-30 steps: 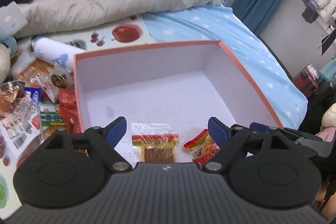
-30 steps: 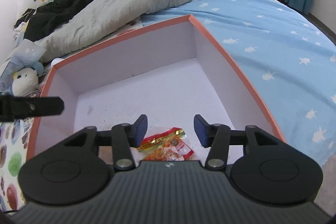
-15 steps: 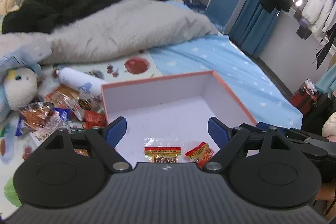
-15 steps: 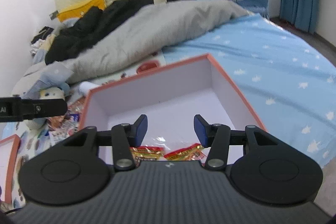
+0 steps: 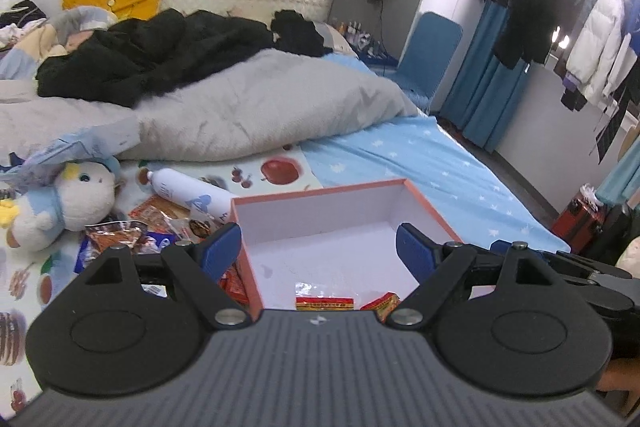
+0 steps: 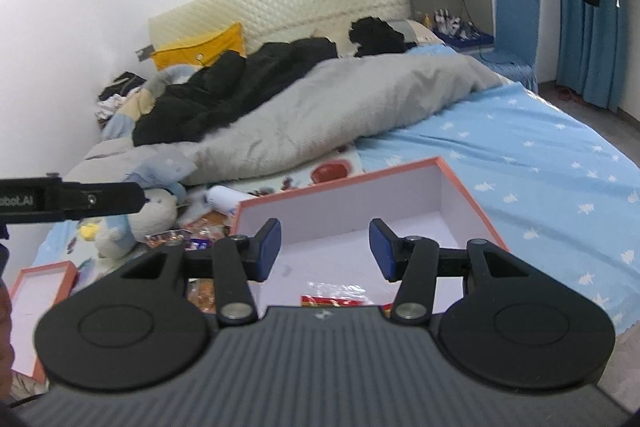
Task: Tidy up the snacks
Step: 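Withdraw both grippers from the box back toward the snack pile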
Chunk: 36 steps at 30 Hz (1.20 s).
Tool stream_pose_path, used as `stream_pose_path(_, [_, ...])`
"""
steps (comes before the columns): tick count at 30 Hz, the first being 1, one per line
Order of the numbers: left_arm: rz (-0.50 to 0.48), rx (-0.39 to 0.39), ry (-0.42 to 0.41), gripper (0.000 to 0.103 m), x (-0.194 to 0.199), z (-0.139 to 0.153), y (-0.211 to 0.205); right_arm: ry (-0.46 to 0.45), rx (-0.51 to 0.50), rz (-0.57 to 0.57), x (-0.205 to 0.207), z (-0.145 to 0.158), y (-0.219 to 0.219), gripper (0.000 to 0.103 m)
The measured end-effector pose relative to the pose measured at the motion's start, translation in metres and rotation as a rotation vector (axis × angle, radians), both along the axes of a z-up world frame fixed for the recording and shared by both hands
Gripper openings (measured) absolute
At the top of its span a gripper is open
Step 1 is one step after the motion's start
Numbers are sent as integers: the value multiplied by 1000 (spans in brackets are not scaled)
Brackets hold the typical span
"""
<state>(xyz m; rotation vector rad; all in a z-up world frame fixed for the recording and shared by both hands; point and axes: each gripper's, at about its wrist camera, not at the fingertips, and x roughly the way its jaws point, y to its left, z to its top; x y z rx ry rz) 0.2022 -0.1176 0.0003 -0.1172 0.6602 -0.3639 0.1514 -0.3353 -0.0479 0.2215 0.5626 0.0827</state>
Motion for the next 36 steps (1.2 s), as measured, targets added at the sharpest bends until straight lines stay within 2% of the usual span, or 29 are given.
stream_pose_path(8, [43,-9,-32,88,-30,12,27,-43,-1,54,-13,10,23,51])
stream_pose_path(13, [73,-16,-31,88,-48,10,41,-53,-16,95,-20,9,42,51])
stream_pose_path(21, [102,-13,0,88,-64,-9,52,-27,-18,144,-29,-6,66,52])
stream_pose_path(25, [122,44,-30,88,-71,-19,53,-7,17,143,-37,-21,76,52])
stream_pose_path(28, [134,66,-41,88,-77,-30,54,12,-4,161,-41,-32,86,52])
stream_pose_path(36, [185,67,16,96,-73,-60,68,47,-30,152,-44,-50,101,52])
